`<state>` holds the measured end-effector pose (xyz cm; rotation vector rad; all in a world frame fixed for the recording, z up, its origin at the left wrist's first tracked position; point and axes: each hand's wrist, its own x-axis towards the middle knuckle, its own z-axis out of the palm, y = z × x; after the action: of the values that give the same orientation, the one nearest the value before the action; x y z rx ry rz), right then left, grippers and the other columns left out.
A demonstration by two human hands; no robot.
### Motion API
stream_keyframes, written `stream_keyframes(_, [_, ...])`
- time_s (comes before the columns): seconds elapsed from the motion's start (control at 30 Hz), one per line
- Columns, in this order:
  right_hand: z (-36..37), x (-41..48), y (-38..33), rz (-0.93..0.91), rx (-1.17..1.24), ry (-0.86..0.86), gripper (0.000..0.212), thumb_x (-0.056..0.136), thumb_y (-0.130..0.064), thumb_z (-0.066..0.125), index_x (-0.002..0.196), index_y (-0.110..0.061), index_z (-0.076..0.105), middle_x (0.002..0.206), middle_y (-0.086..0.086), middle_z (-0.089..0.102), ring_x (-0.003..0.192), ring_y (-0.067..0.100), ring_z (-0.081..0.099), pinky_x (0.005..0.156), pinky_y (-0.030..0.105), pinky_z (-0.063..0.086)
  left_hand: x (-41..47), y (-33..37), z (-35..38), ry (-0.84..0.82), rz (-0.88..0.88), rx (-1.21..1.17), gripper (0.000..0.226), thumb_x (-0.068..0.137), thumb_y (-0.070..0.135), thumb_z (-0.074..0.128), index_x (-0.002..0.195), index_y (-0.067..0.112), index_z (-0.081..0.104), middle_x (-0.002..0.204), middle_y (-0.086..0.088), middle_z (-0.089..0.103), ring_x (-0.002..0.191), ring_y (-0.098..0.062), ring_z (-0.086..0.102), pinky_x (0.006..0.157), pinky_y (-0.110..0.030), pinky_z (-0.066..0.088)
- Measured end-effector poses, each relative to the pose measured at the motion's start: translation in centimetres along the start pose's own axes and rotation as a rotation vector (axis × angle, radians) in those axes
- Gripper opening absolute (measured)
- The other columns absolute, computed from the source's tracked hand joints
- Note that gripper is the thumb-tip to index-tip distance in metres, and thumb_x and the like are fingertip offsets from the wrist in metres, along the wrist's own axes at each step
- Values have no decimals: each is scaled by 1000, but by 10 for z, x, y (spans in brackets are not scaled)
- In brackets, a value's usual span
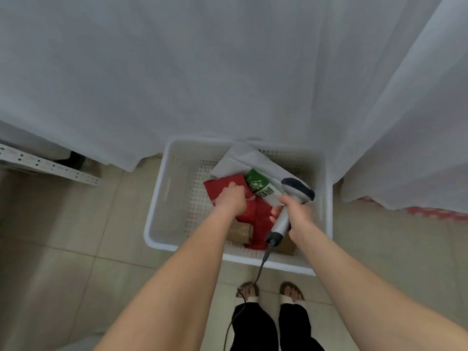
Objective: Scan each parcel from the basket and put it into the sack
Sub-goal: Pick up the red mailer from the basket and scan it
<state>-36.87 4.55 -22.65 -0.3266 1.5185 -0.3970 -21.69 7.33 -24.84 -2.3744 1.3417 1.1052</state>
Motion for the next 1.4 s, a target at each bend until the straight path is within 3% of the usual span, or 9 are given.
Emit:
stream_keyframes(0.2, [13, 106, 30, 58, 3, -39, 13, 88, -10, 66, 86, 1, 58, 65, 15, 61, 54, 21, 58, 63, 37, 57, 110, -10, 70, -70, 151, 261, 37, 97, 6, 43, 132, 11, 54, 140, -7, 35, 118, -33, 51, 93, -45, 47])
stream_keyframes(0.4, [15, 177, 46, 107, 28, -81, 11, 88, -12, 63, 82, -4, 59, 58, 12, 60, 44, 16, 58, 59, 33, 58, 186, -18, 110, -113, 155, 540, 41, 100, 14, 42, 141, 15, 45, 157, -10, 10, 125, -32, 48, 93, -41, 45])
stream_keyframes(0.57, [16, 196, 52, 129, 40, -113, 15, 89, -16, 64, 80, -6, 58, 58, 10, 61, 46, 16, 59, 60, 33, 58, 201, -28, 120, -125, 160, 641, 41, 104, 25, 34, 140, 9, 44, 149, -8, 30, 124, -31, 48, 93, -38, 43])
stream_keyframes(0.67, [18, 182, 49, 119, 28, -97, 14, 89, -16, 65, 82, -5, 59, 60, 11, 60, 51, 17, 58, 59, 33, 58, 186, -33, 108, -34, 189, 541, 41, 102, 36, 41, 126, 6, 55, 129, -11, 53, 118, -31, 51, 89, -39, 45])
stream_keyframes(0.87, [30, 106, 28, 83, 17, -90, 13, 89, -14, 65, 84, -4, 59, 64, 12, 60, 56, 19, 58, 66, 37, 56, 122, -46, 36, 206, 157, 283, 36, 94, 22, 58, 125, 5, 48, 114, -16, 62, 107, -36, 59, 78, -42, 46])
stream_keyframes(0.97, [38, 62, 18, 40, 6, -91, 10, 88, -11, 66, 84, -4, 60, 64, 12, 60, 53, 18, 59, 57, 34, 56, 86, -49, -1, 247, 110, 238, 35, 96, 33, 54, 113, 3, 63, 112, -18, 63, 105, -37, 60, 78, -39, 47])
stream_keyframes(1.1, [47, 13, 5, 15, -1, -120, 5, 89, -6, 62, 88, -5, 57, 67, 11, 60, 50, 14, 56, 46, 26, 52, 43, -54, -38, 360, 20, 57, 43, 98, 42, 43, 103, 7, 67, 111, -18, 63, 103, -38, 60, 81, -38, 48])
stream_keyframes(1.23, [51, -34, -12, -1, 12, -120, 8, 88, -2, 60, 84, -7, 56, 65, 8, 58, 42, 9, 56, 46, 24, 52, -3, -57, -78, 291, -61, -149, 38, 101, 32, 36, 116, 10, 63, 120, -19, 63, 113, -36, 57, 92, -37, 44])
stream_keyframes(1.4, [48, -105, -44, -22, 43, -96, 15, 89, 0, 59, 77, -7, 56, 69, 7, 58, 56, 13, 56, 53, 28, 53, -64, -52, -139, 278, -72, -392, 34, 100, 15, 39, 122, 0, 60, 125, -24, 60, 120, -35, 54, 98, -35, 38])
